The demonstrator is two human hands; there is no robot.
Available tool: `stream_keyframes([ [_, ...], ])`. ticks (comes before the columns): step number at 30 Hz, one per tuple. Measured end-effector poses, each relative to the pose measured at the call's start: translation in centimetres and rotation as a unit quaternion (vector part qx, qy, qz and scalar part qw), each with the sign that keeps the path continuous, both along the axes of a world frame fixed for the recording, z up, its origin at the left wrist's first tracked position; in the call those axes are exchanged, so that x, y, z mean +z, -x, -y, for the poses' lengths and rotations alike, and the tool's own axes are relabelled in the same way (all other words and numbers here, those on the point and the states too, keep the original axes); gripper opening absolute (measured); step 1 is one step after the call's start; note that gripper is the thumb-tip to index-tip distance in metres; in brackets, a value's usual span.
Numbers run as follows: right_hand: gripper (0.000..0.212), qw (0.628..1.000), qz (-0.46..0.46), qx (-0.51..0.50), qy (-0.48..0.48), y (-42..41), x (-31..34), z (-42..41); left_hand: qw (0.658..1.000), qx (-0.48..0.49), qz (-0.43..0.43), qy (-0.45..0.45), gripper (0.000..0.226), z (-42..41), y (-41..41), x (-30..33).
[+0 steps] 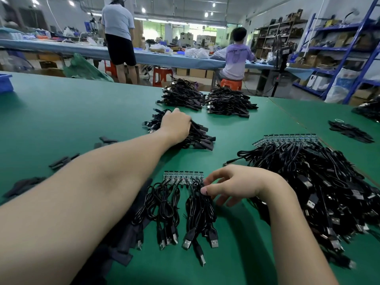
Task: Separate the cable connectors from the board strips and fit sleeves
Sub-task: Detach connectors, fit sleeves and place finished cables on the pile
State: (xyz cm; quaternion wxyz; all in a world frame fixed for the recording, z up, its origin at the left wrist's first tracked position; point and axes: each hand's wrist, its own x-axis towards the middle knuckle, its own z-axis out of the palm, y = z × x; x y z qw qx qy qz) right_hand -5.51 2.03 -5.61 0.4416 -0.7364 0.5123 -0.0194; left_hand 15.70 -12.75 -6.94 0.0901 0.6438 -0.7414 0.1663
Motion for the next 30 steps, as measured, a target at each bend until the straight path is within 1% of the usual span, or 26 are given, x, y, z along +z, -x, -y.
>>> stream_keyframes([
  [2, 0.028, 1.000, -0.002, 0.002, 0.001, 0.0, 0.0, 0.0, 0.999, -0.011, -0.042, 0.009, 0.035, -0.7, 0.0, 0.7],
  [4, 0.028, 1.000, -0.005, 0.004, 0.005, 0.0, 0.0, 0.0, 0.994, -0.023, -0.105, 0.033, 0.042, -2.3, 0.0, 1.6],
  [5, 0.030, 1.000, -0.004, 0.003, 0.007, -0.1, 0.0, 0.0, 0.988, -0.029, -0.142, 0.049, 0.042, -3.3, 0.1, 2.0],
  [7, 0.035, 1.000, 0.000, -0.004, 0.017, -0.1, 0.0, 0.1, 0.973, -0.038, -0.215, 0.071, 0.032, -5.9, 0.0, 2.2],
  [9, 0.038, 0.999, -0.008, -0.021, 0.040, -0.4, -0.2, 0.3, 0.967, -0.032, -0.248, 0.045, 0.022, -8.6, -0.2, 1.5],
  [10, 0.037, 0.997, -0.015, -0.036, 0.059, -0.5, -0.4, 0.5, 0.968, -0.027, -0.249, 0.018, 0.021, -10.0, -0.2, 0.9],
  [12, 0.032, 0.992, -0.016, -0.073, 0.102, -0.8, -1.2, 1.0, 0.973, -0.025, -0.225, -0.048, 0.022, -12.0, 0.0, -0.3],
  [14, 0.029, 0.986, 0.009, -0.121, 0.117, -1.2, -2.1, 1.4, 0.973, -0.040, -0.200, -0.107, 0.027, -13.0, 0.5, -1.2],
  [16, 0.030, 0.978, 0.040, -0.168, 0.117, -1.5, -3.1, 1.6, 0.966, -0.050, -0.207, -0.145, 0.029, -13.5, 0.8, -2.2],
  [18, 0.028, 0.967, 0.052, -0.204, 0.142, -1.6, -4.2, 1.9, 0.964, -0.055, -0.212, -0.148, 0.026, -13.6, 0.9, -3.0],
  [20, 0.024, 0.954, 0.062, -0.238, 0.174, -1.8, -4.9, 2.0, 0.960, -0.064, -0.236, -0.138, 0.020, -13.5, 0.6, -3.3],
  [22, 0.021, 0.942, 0.097, -0.260, 0.188, -2.1, -5.1, 2.0, 0.950, -0.085, -0.277, -0.120, 0.015, -13.2, 0.1, -3.1],
  [24, 0.021, 0.936, 0.130, -0.265, 0.189, -2.5, -5.2, 1.9, 0.945, -0.100, -0.292, -0.110, 0.012, -13.0, -0.3, -3.0],
  [27, 0.020, 0.933, 0.124, -0.271, 0.200, -2.7, -5.5, 2.0, 0.947, -0.097, -0.261, -0.158, 0.019, -13.0, -0.1, -3.4],
  [29, 0.018, 0.933, 0.128, -0.275, 0.193, -2.6, -5.6, 2.0, 0.941, -0.090, -0.269, -0.183, 0.019, -13.0, 0.2, -3.6],
  [30, 0.017, 0.932, 0.138, -0.277, 0.189, -2.7, -5.6, 1.9, 0.938, -0.091, -0.283, -0.177, 0.018, -13.0, 0.2, -3.5],
])
